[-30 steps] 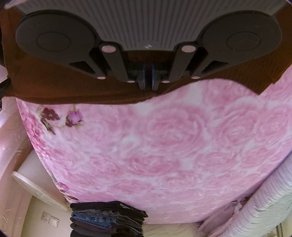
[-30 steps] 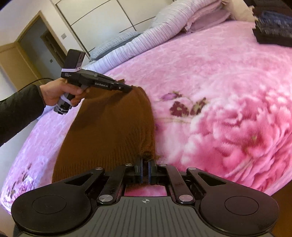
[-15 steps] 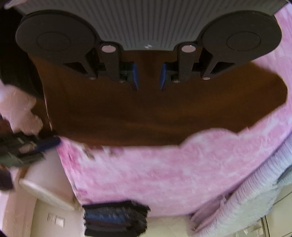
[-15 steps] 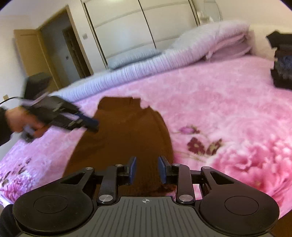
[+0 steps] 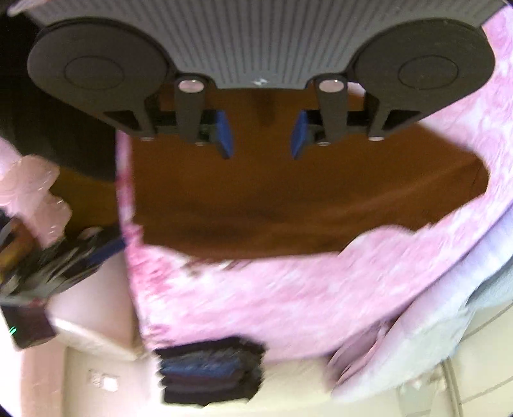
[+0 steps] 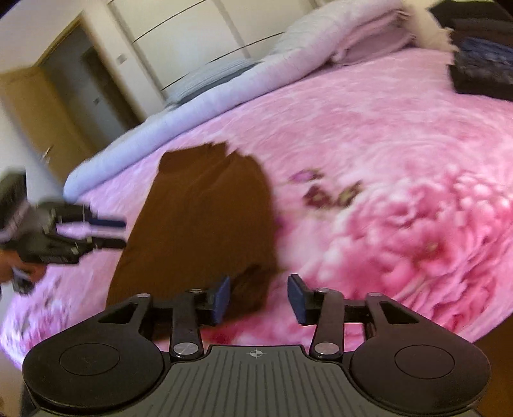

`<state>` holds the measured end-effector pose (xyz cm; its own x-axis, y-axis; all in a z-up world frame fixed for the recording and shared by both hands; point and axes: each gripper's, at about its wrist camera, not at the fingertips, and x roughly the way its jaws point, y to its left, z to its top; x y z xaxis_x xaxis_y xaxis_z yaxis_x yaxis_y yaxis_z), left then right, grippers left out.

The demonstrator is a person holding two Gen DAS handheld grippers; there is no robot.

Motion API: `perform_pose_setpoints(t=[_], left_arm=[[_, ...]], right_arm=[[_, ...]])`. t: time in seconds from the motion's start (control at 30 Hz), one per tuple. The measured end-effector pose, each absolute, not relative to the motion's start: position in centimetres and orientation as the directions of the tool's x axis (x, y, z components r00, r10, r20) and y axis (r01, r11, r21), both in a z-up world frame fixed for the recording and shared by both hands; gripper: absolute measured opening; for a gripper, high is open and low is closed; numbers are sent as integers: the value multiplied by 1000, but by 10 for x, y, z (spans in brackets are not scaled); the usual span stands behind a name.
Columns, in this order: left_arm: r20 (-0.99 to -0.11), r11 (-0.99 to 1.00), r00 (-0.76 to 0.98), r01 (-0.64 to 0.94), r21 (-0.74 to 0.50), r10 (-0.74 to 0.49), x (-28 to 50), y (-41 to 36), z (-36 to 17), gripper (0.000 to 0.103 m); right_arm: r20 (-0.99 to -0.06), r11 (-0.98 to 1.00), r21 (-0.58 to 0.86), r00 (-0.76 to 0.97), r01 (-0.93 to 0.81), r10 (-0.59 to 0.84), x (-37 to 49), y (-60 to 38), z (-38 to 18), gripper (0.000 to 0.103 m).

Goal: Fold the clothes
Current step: 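Lower the folded edge onto the vest and open both grippers, then grasp the folded vest edge with the left gripper while the right gripper grasps it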

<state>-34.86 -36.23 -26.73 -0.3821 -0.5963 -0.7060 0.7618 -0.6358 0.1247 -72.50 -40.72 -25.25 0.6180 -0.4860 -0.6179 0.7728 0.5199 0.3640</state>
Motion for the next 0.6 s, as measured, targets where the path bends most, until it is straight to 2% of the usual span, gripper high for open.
perform_pose_setpoints(t=[0.07,0.17,0.2,0.23,0.3,0.37,0.43,0.5,0.6], left_arm=[[-701,-668,-406,732,133,-586,-372,-358,-270,39],[-717,-694,-421,710,121,-556,-395,-362,-283,39],[-727,-698,-416,706,120,-547,-400,-364,-288,39],[-737,-702,-409,701,125,-539,-403,-364,-294,39],[-755,-710,-396,692,129,-523,-406,-362,-304,38],[-763,-713,-397,691,117,-510,-401,-358,-308,38],[-763,-708,-393,696,118,-513,-393,-353,-308,38],[-760,-700,-387,703,125,-523,-384,-347,-304,39],[-749,-672,-343,719,180,-567,-370,-331,-294,39]], right_arm=[[-637,551,267,573,791,-515,-712,-403,-259,46],[-623,571,227,568,789,-538,-702,-407,-271,46],[-615,549,248,567,798,-547,-706,-411,-273,39],[-608,517,277,565,810,-558,-713,-415,-274,24],[-595,452,335,558,827,-579,-725,-423,-277,16],[-596,389,399,557,830,-579,-740,-430,-283,16],[-595,405,396,566,824,-571,-742,-429,-281,16],[-594,479,325,570,816,-567,-735,-420,-277,17],[-595,588,200,574,784,-563,-722,-405,-270,25]])
